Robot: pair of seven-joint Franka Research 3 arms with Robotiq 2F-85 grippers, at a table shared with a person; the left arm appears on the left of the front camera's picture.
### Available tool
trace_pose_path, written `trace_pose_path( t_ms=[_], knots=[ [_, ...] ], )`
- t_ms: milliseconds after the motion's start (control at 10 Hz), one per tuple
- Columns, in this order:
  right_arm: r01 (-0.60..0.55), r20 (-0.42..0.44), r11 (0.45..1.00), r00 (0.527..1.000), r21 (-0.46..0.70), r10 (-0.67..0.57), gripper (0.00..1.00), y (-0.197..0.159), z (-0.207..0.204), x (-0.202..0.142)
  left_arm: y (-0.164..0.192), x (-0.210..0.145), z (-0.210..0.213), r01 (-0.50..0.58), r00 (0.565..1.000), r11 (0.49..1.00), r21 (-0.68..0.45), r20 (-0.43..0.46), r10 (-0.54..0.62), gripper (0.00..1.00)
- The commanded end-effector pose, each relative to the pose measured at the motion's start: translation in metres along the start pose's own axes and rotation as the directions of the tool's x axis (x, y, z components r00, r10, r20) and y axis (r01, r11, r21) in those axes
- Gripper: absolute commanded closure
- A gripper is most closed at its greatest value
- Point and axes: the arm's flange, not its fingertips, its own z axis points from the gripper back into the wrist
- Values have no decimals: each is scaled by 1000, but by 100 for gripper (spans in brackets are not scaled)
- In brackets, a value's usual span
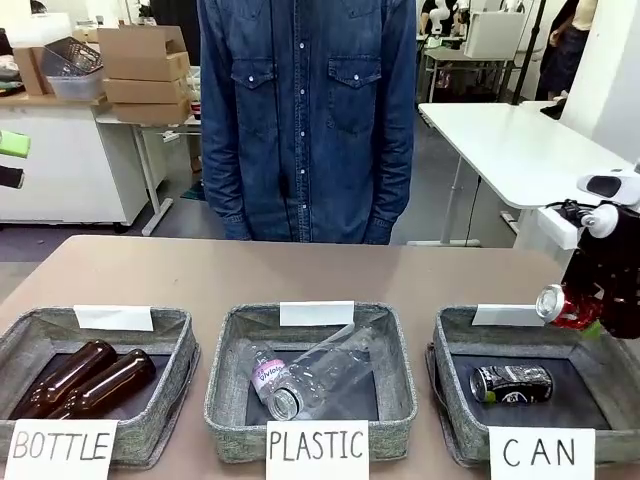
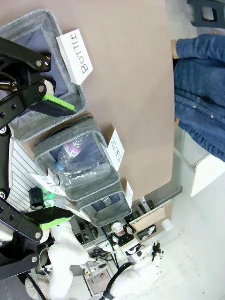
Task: Sort the can waste into the basket.
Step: Pick up the can waste from the table and place it in the right Fabric basket.
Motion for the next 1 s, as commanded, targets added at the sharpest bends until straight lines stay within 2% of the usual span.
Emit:
trace_pose_path(
  t_ms=[0, 100, 300, 500, 700, 800, 900],
  knots=[
    [-13, -9, 1000, 1000, -23, 13, 0, 7, -15, -3, 0, 1, 0, 10, 1000, 1000, -22, 12, -10, 0],
    [-18, -17, 1000, 1000, -23, 17, 18, 6, -15, -2, 0, 1, 0, 10, 1000, 1000, -22, 12, -10, 0],
    [-13, -22, 1000, 1000, -20, 12, 0, 4, -16, -2, 0, 1, 0, 10, 1000, 1000, -22, 12, -10, 0],
    [-14, -22, 1000, 1000, -16, 14, 0, 2, -15, -1, 0, 1, 0, 10, 1000, 1000, -22, 12, -10, 0],
    [25, 12, 1000, 1000, -12, -25, 0, -1, -14, 1, 0, 1, 0, 10, 1000, 1000, -22, 12, -10, 0],
    [108, 99, 994, 989, 22, -109, 0, -6, -7, 5, 0, 1, 0, 10, 1000, 1000, -22, 12, -10, 0],
    [309, 320, 941, 886, 135, -337, 0, -12, 9, 15, 0, 1, 0, 10, 1000, 1000, -22, 12, -10, 0]
  ],
)
